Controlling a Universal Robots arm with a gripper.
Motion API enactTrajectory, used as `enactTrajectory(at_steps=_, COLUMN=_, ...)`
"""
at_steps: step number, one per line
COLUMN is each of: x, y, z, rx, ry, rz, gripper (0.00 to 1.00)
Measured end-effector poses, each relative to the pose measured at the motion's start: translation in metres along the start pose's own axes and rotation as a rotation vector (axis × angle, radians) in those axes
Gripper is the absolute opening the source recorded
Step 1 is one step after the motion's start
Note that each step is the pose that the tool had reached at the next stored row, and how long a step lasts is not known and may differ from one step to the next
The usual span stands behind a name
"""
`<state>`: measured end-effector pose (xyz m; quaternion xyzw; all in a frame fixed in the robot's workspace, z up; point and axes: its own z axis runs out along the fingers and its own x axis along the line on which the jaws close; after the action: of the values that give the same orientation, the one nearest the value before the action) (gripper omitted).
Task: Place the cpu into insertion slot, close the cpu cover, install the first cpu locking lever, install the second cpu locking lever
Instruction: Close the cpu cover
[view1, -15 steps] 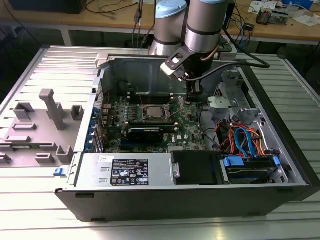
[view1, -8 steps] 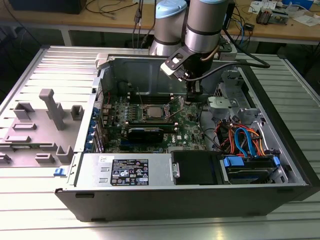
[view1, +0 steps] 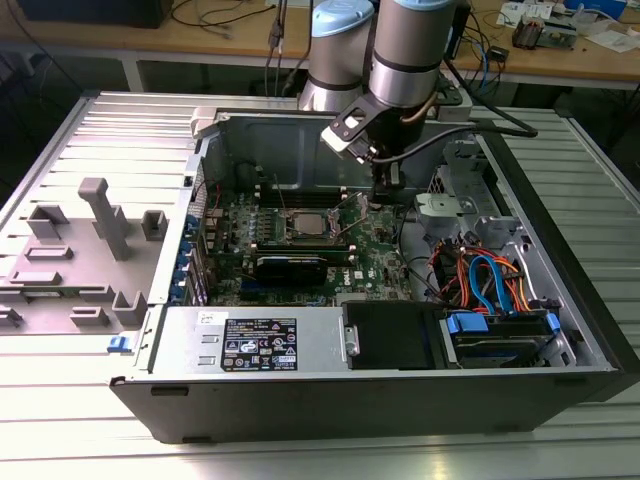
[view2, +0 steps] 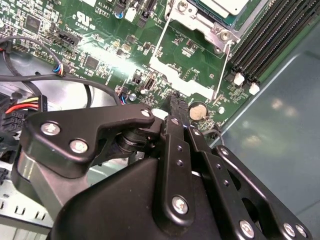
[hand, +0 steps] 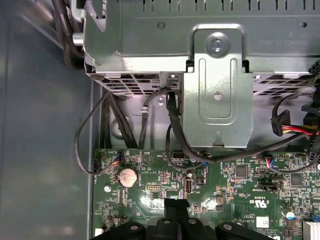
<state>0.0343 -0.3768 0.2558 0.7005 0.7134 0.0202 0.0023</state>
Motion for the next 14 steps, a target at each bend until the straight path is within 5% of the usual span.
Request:
enactTrajectory(at_steps=6, x=0.0009, y=0.0, z=0.0063, rx=0.0166, ry=0.0006, rz=-0.011, gripper=0.11)
enactTrajectory(at_steps=14, x=0.0013, y=-0.0109, z=0.0058, rx=0.0175, ry=0.0006, rz=-0.012, gripper=0.11)
